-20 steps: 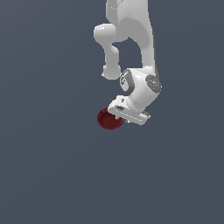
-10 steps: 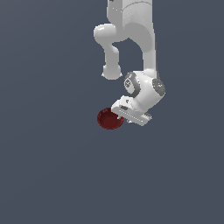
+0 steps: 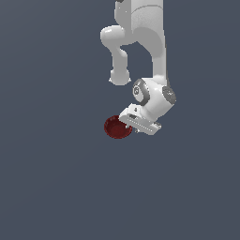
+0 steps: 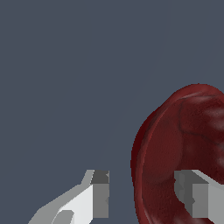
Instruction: Pick up the object and move it to a goal position.
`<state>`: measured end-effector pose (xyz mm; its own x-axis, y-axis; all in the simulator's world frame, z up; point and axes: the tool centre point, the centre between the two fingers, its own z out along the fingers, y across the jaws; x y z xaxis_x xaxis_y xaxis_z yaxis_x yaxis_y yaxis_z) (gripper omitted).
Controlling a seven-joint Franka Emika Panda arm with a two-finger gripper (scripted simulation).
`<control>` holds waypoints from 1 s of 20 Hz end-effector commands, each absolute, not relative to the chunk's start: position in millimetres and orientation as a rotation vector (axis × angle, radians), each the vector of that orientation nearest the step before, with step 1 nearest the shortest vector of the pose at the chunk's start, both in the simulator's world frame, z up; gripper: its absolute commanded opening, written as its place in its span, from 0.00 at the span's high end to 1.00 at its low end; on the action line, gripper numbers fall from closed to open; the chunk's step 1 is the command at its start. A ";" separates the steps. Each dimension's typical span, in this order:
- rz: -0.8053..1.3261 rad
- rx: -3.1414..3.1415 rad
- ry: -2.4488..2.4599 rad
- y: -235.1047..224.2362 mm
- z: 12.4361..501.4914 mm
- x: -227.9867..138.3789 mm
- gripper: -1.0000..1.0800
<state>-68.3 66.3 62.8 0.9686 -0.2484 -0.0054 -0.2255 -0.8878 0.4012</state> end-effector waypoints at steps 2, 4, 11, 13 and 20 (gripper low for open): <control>-0.080 2.709 -0.341 60.9 50.5 -70.5 0.38; -0.080 2.709 -0.341 58.8 45.3 -71.5 0.38; -0.080 2.708 -0.342 57.4 42.4 -72.0 1.00; -0.080 2.708 -0.342 57.4 42.4 -72.0 1.00; -0.080 2.708 -0.342 57.8 43.5 -72.4 1.00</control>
